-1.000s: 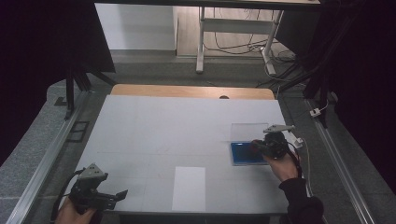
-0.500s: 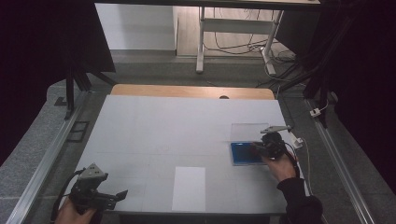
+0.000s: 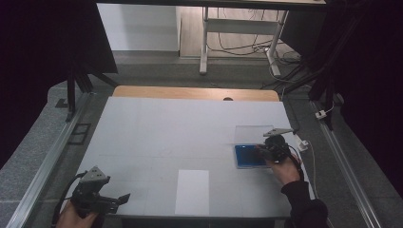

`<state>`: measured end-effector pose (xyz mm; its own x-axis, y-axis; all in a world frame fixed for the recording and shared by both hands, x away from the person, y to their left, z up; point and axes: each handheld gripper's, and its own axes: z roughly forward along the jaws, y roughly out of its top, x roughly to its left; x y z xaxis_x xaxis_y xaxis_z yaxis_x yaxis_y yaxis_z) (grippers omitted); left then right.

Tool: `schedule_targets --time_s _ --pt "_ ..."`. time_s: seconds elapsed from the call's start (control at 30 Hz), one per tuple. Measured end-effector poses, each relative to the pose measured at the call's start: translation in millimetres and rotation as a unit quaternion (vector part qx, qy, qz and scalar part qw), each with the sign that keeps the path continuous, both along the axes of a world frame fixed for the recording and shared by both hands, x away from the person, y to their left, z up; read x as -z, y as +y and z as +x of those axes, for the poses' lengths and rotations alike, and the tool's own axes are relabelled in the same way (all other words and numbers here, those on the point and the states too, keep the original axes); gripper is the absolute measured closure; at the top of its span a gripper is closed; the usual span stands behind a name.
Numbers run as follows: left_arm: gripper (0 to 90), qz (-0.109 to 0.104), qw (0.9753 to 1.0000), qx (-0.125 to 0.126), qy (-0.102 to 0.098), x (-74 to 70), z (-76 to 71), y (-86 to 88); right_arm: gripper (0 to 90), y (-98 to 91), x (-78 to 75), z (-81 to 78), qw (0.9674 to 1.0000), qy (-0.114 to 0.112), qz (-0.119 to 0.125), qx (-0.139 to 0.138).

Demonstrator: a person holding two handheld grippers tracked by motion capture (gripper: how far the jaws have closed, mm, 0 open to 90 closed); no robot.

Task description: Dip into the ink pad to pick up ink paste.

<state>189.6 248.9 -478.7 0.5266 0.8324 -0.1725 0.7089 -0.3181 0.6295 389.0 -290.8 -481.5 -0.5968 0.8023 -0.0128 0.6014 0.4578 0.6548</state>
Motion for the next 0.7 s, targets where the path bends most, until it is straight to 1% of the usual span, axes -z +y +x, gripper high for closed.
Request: schedule_targets --time_s 0.07,0.13,0.17,0.23,0.3,0.33,0.4,0.47,0.53,0.7 --pt "2.7 0.0 1.0 0.0 -0.001 0.1 0.0 -0.1 80.4 -4.8 1.0 1.9 0.9997 0.007 0.021 0.005" --pt "2.7 0.001 1.0 0.0 -0.001 0.0 0.0 -0.2 80.4 -6.6 1.6 2.4 0.9995 0.011 0.029 0.006" --pt "2.7 0.001 1.0 0.0 -0.001 0.1 0.1 -0.2 80.4 -5.1 1.2 1.9 0.9998 0.006 0.02 0.002" --pt "2.7 0.0 1.0 0.0 0.0 0.1 0.1 -0.3 80.4 1.3 0.4 -0.5 0.9999 -0.008 -0.007 -0.005" --pt "2.7 0.001 1.0 0.001 0.0 0.1 0.1 -0.3 80.4 7.5 -0.6 -3.1 0.9992 -0.018 -0.034 -0.013" --pt "2.7 0.001 1.0 0.001 0.0 0.1 0.1 -0.4 80.4 9.9 -0.5 -4.3 0.9986 -0.024 -0.044 -0.014" --pt "2.7 0.001 1.0 0.001 -0.001 0.0 0.1 -0.4 80.3 11.5 -0.7 -5.3 0.9982 -0.026 -0.051 -0.016" --pt "2.7 0.001 1.0 0.001 -0.001 0.0 0.0 -0.6 80.3 9.9 -0.5 -4.9 0.9987 -0.024 -0.044 -0.012" --pt "2.7 0.001 1.0 0.001 -0.001 0.0 0.1 -0.3 80.2 6.1 -0.3 -3.9 0.9995 -0.018 -0.026 -0.009" --pt "2.7 -0.001 1.0 0.001 -0.001 -0.1 0.2 0.0 79.8 2.0 -1.3 -3.2 0.9999 -0.01 -0.01 -0.004"
